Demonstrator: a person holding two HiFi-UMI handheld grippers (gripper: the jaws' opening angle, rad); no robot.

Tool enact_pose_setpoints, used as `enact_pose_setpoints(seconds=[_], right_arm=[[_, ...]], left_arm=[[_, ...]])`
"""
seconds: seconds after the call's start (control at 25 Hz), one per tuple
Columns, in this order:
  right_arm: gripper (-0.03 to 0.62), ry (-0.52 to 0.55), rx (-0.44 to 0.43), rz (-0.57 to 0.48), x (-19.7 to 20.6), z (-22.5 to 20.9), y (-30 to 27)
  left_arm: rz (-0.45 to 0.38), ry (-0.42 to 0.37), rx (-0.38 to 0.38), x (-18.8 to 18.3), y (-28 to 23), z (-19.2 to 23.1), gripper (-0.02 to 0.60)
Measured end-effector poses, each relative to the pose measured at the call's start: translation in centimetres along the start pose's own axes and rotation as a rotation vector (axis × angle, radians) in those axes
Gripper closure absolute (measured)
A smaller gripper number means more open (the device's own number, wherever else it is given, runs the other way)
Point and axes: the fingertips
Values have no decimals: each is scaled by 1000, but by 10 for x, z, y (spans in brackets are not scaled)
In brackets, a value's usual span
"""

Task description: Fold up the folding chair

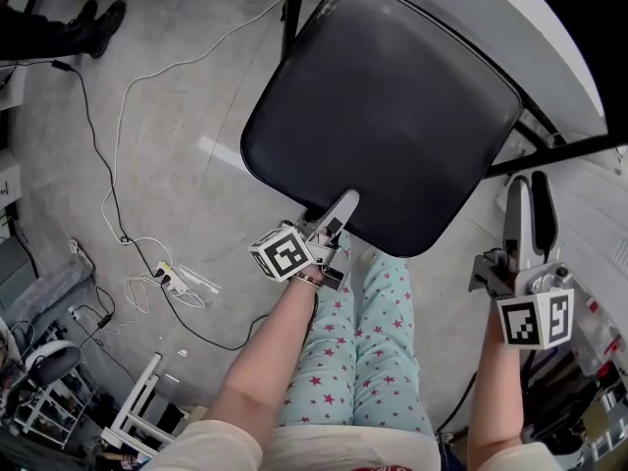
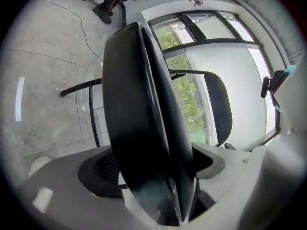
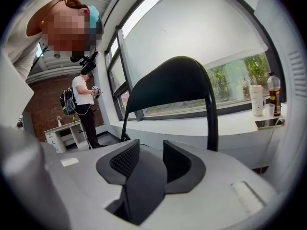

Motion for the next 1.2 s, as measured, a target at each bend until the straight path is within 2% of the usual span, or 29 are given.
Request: enact_pose_setpoints(seconds=[0.16,0.28,0.4,0.48,0.52,0.6,0.64,0.76,0.8,0.84,1.08,1.2], right_arm=[[375,-13,62,0,-4,-26,4],[362,26,144,-16,-15,-51,4],[297,63,219,-39,-28,-80,4],[286,81,215,-59,-39,-93,1],[284,79,197,-66,-45,-98,-2],[284,20,150,-74,-52,-111,-11],[286,-28,132,-76,-54,-118,-15],[347,-78,101,-56,-54,-125,-29],[399,-68,92,-47,-55,-124,-33],[485,-62,88,-42,-55,-122,-35],[490,-106,153,-92,-61,-122,-36],[488,-118,143,-89,-62,-122,-34]], left_arm=[[35,2,52,1,-11,-9,159],[48,3,101,2,-11,-14,212],[65,15,142,3,-11,-19,244],[72,59,174,5,-13,-20,250],[73,105,191,7,-14,-20,250],[61,198,216,10,-15,-17,250],[45,219,216,10,-15,-15,250],[10,217,204,6,-12,-12,250],[9,220,206,7,-11,-12,251],[10,229,212,7,-11,-14,255],[-9,262,203,6,-11,-19,270],[-18,266,181,4,-9,-24,273]])
Point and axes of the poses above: the fingertips, and each gripper's own axes: y backward along the fingers, z to its left, x out of its underside, and after that the axes turned 6 degrees about z, right-handed
